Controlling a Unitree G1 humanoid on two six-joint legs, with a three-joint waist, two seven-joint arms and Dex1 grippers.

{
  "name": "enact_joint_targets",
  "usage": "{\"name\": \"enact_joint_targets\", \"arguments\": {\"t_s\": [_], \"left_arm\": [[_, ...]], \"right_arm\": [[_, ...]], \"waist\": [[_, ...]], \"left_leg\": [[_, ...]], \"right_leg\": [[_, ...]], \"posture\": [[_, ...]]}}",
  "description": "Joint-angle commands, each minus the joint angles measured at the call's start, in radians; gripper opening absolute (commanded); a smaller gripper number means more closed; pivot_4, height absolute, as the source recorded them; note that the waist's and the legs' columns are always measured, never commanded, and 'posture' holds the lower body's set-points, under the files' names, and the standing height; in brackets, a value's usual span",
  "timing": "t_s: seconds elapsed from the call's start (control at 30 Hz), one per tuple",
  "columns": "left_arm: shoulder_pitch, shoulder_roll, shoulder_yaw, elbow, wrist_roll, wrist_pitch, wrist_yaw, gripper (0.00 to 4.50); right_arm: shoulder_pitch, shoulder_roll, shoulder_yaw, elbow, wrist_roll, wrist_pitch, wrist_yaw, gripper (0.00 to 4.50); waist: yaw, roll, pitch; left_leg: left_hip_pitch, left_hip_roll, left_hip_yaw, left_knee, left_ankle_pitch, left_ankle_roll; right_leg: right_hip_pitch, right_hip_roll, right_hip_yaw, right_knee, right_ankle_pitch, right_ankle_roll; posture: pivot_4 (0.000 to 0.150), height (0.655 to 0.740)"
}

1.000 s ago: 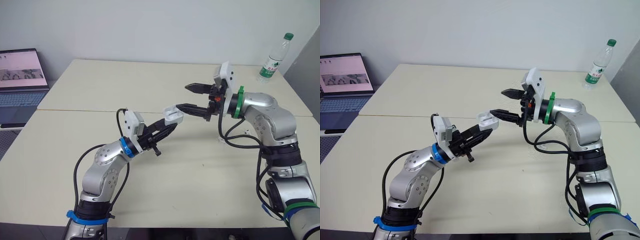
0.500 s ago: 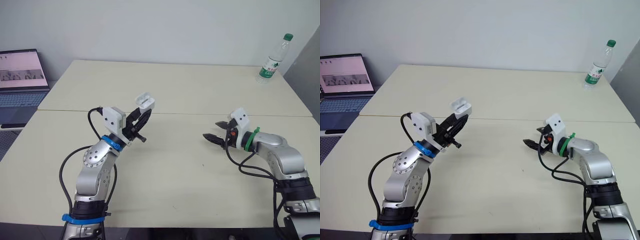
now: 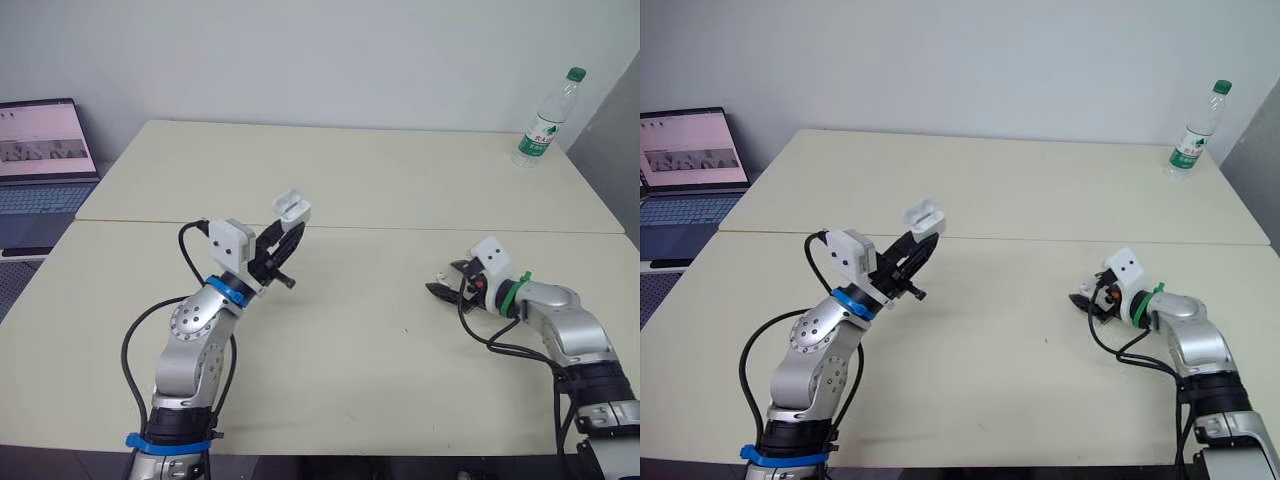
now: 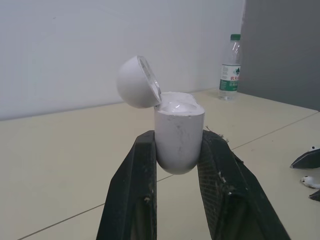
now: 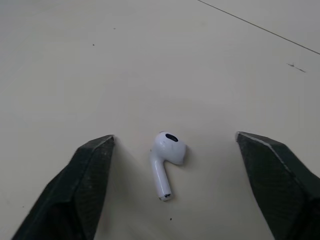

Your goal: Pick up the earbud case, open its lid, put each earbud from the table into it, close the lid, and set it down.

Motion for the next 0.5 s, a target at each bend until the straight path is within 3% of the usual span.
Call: {"name": "enact_joint_targets", "arguments": {"t_s": [0.03, 0.23, 0.27, 0.4, 0.5], "left_arm": [[-0.019, -0.002, -0.002, -0.03, -0.007, -0.024, 0.0, 0.74], [-0.014, -0.002, -0.001, -0.028, -0.008, -0.027, -0.003, 0.74], [-0.012, -0.002, 0.0, -0.029, -0.009, -0.027, -0.004, 0.74], [-0.01, -0.003, -0.002, -0.026, -0.007, -0.031, -0.003, 0.74], [-0.009, -0.01, -0.009, -0.026, -0.002, -0.034, 0.001, 0.74]], "right_arm": [[-0.009, -0.014, -0.002, 0.014, -0.02, -0.025, 0.006, 2.8], [0.022, -0.02, -0.005, 0.008, -0.019, -0.033, 0.012, 0.61], [0.028, -0.024, -0.006, 0.005, -0.019, -0.034, 0.015, 0.41], [0.023, -0.059, 0.001, -0.003, -0.013, -0.039, 0.063, 0.41], [0.014, -0.163, 0.027, -0.028, -0.016, -0.059, 0.199, 0.41]], "waist": [[0.001, 0.0, 0.0], [0.001, 0.0, 0.0], [0.001, 0.0, 0.0], [0.003, 0.0, 0.0], [0.008, 0.0, 0.0]], "left_leg": [[0.0, 0.0, 0.0, 0.0, 0.0, 0.0], [0.001, 0.0, -0.001, 0.0, 0.0, 0.0], [0.001, 0.0, -0.001, 0.0, 0.0, 0.0], [0.002, 0.0, -0.001, 0.0, 0.0, 0.0], [0.002, -0.002, -0.001, 0.0, 0.0, 0.0]], "right_leg": [[0.0, 0.0, 0.0, 0.0, 0.0, 0.0], [0.002, 0.0, 0.0, -0.001, 0.0, 0.0], [0.002, 0.0, -0.001, -0.001, 0.0, 0.0], [0.003, 0.0, -0.001, -0.001, 0.0, 0.0], [0.003, 0.0, -0.001, -0.001, 0.0, 0.0]], "posture": [[0.15, 0.74], [0.15, 0.74], [0.15, 0.74], [0.15, 0.74], [0.15, 0.74]]}}
